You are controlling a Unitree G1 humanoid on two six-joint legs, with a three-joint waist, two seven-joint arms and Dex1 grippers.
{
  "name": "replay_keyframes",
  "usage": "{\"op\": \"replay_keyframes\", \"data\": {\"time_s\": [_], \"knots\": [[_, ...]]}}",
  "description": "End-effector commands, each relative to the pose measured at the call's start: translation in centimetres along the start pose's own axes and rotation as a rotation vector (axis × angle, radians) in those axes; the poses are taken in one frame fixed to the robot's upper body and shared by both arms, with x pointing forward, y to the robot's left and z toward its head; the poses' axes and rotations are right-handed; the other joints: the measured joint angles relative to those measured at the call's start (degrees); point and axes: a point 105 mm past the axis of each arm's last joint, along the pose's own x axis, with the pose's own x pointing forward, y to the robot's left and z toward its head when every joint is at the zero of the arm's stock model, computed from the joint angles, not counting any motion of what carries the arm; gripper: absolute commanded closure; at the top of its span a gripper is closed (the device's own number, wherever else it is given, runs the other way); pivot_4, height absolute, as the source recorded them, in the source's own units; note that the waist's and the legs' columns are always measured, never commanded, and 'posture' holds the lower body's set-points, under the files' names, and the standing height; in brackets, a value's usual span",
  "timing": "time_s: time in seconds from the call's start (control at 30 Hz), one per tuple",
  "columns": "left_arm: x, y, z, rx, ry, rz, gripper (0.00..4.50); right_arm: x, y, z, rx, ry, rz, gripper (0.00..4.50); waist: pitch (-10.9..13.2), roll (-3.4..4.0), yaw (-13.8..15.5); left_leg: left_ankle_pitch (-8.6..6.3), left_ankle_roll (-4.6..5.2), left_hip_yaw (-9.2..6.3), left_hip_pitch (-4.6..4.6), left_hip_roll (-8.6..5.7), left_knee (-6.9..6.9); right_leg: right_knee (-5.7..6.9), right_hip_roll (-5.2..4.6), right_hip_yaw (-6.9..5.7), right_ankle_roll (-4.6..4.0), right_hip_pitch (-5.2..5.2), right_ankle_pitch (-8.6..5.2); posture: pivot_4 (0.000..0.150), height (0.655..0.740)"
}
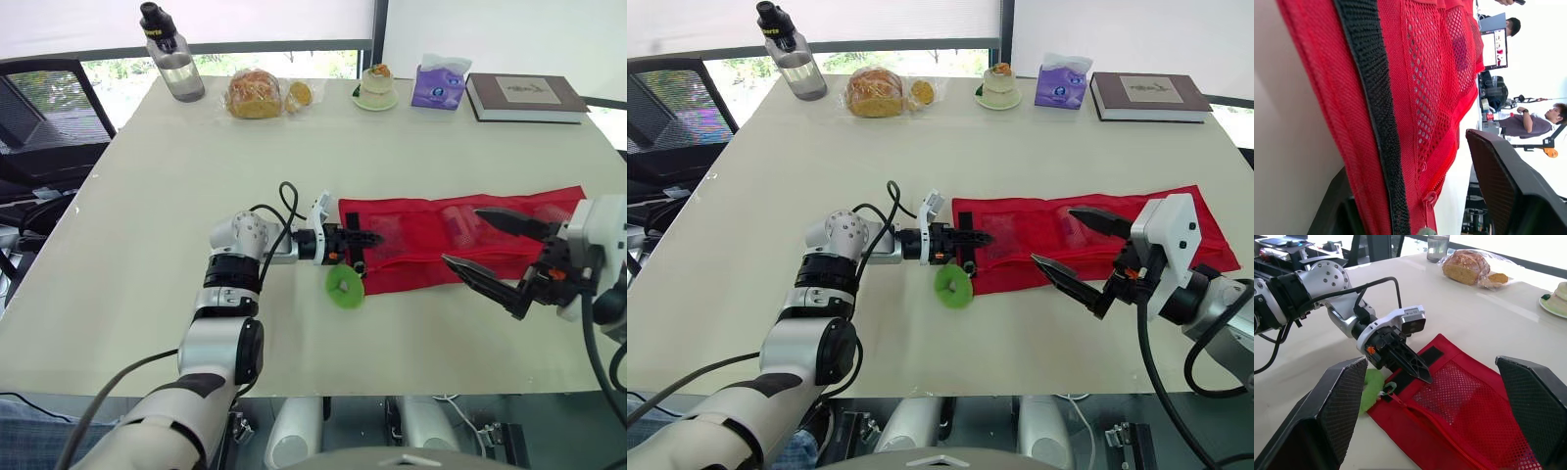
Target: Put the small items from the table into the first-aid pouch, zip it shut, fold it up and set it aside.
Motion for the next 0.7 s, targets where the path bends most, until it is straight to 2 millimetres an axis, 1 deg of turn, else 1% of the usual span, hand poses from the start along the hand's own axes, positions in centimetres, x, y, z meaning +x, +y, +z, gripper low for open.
{"op": "replay_keyframes", "data": {"time_s": [0.03,0.1,0.3,0.43,0.6,0.7], "knots": [[-0.4,-0.6,0.4,0.002,-0.025,-0.036,3.6,-0.2,-0.1,0.7,-0.041,-0.008,-0.007,0.0,0.0,0.0,0.0,0.0,0.0,0.0,0.0,0.0,0.0,-0.01,0.0,0.0,0.0,0.0,0.0,0.15,0.7332],[-0.6,-0.4,0.5,-0.005,-0.039,-0.033,4.48,-0.2,-0.1,0.6,-0.042,-0.007,-0.006,0.0,-0.01,0.01,0.02,0.0,0.0,0.01,0.05,0.0,0.0,-0.01,0.0,0.01,0.0,0.02,0.0,0.15,0.7332],[-1.3,-0.1,0.7,-0.028,-0.074,-0.044,4.48,0.3,0.2,0.3,-0.044,0.004,0.009,0.0,0.0,0.01,-0.22,0.0,0.0,0.03,0.07,0.02,0.01,-0.01,0.02,0.01,0.01,0.02,0.01,0.15,0.7332],[-1.7,0.1,0.7,-0.049,-0.088,-0.043,4.48,1.7,0.9,-0.2,-0.037,0.0,0.052,0.0,-0.01,0.01,-0.6,0.0,0.0,0.04,0.08,0.04,0.01,-0.01,0.03,0.02,0.01,0.01,0.01,0.15,0.7332],[-2.3,0.7,0.5,-0.058,-0.096,-0.022,4.48,4.9,2.3,-1.1,-0.001,-0.028,0.158,0.0,-0.02,-0.02,-1.38,0.0,0.0,0.03,0.11,0.04,-0.01,-0.01,0.04,0.03,0.01,0.02,0.01,0.15,0.7332],[-2.5,1.0,0.4,-0.064,-0.094,-0.006,4.48,8.0,4.4,-3.1,0.009,0.006,0.294,0.0,-0.11,-0.15,-2.17,0.01,-0.01,0.01,0.17,0.05,-0.04,0.02,0.06,0.07,-0.03,0.01,0.04,0.15,0.7332]]}}
